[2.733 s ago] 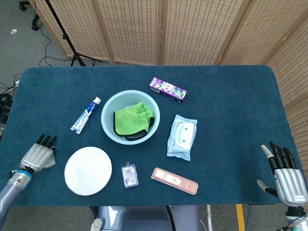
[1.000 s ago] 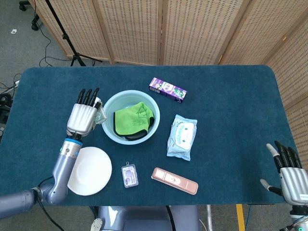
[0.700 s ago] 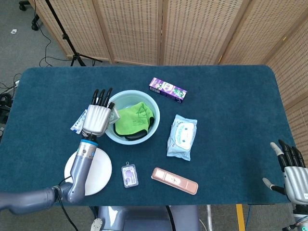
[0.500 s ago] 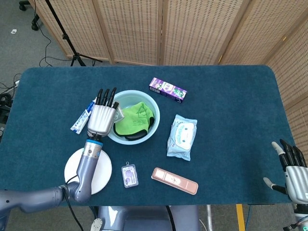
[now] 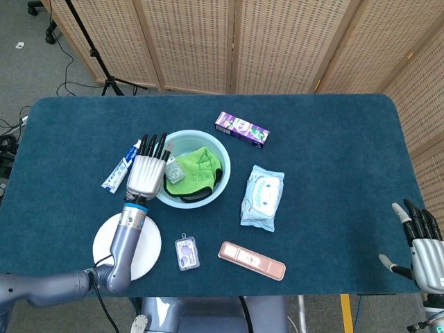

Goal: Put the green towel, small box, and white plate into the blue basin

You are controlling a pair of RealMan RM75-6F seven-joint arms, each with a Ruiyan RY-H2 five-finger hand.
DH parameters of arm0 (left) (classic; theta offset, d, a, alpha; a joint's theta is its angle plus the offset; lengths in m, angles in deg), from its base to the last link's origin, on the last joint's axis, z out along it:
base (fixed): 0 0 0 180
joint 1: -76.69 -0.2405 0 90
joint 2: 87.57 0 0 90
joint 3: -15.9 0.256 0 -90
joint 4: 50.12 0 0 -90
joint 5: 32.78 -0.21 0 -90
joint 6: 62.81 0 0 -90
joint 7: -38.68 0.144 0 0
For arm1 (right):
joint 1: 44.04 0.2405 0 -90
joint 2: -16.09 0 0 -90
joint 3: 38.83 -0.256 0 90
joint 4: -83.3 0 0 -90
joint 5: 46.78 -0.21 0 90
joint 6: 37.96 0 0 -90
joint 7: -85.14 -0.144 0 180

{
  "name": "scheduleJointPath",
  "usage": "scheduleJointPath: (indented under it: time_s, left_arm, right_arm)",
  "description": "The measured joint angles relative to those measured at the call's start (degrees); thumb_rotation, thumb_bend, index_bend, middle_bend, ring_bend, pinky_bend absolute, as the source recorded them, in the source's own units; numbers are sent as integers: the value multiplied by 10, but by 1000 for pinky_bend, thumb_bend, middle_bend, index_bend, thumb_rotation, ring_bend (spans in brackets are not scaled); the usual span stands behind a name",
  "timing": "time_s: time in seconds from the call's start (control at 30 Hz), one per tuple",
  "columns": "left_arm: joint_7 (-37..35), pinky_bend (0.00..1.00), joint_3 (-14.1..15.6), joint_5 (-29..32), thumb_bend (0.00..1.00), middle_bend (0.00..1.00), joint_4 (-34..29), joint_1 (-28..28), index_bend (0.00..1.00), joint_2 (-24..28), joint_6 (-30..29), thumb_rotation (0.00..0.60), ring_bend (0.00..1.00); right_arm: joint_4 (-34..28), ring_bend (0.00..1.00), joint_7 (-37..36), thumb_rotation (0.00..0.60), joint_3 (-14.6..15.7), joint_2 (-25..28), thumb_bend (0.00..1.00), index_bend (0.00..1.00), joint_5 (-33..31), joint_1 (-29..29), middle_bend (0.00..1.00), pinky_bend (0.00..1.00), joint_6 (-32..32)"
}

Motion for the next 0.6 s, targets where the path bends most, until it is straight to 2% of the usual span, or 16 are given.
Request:
scheduleJointPath:
  time_s: [0.33, 0.6]
  left_arm:
    - [-6, 21, 5, 9, 187, 0, -32, -9, 3, 20, -4, 600, 0]
    - [-59, 21, 42, -67, 195, 0, -66, -42, 66, 75, -27, 600, 0]
  right_arm:
    - [-2, 0, 3, 600, 0, 1, 156, 61, 0, -1, 0, 0, 2]
    - [-6, 0, 17, 600, 1, -1, 156, 61, 0, -1, 0, 0, 1]
